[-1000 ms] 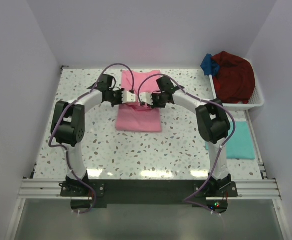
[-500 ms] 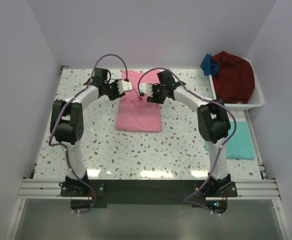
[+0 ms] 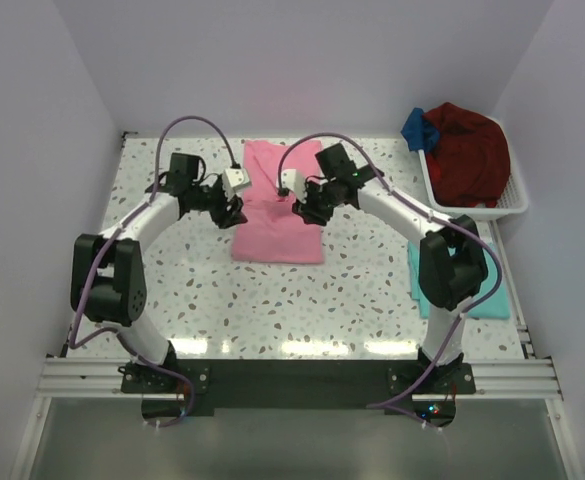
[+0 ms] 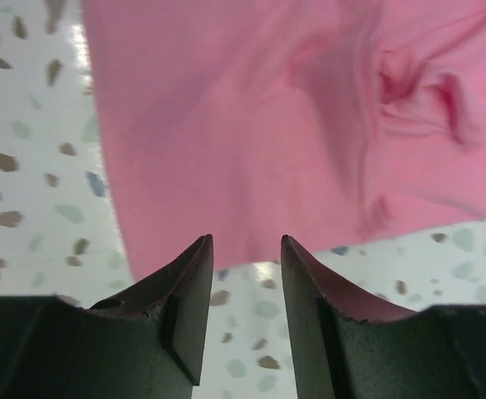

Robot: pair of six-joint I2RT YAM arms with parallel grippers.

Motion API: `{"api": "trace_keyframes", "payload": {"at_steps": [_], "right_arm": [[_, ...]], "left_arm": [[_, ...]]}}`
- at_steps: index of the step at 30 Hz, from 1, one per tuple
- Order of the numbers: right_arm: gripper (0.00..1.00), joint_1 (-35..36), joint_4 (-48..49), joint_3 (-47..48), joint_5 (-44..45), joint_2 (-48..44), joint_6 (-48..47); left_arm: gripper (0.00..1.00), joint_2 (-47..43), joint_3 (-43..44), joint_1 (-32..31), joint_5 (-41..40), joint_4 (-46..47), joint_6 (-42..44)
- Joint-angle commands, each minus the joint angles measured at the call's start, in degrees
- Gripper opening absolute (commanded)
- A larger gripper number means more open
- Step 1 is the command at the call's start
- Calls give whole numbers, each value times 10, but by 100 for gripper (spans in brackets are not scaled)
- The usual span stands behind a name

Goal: Fold and stack the t-shirts
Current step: Fold the tshirt

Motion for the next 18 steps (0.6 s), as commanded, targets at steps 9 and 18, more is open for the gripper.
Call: {"api": "trace_keyframes", "payload": {"at_steps": [9, 18], "right_arm": [[35, 8, 19, -93, -110, 41, 279], [33, -40, 4, -124, -104, 92, 290]], "left_arm": [[56, 61, -121, -2, 161, 94, -323], [55, 150, -158, 47, 133, 97, -377]]}}
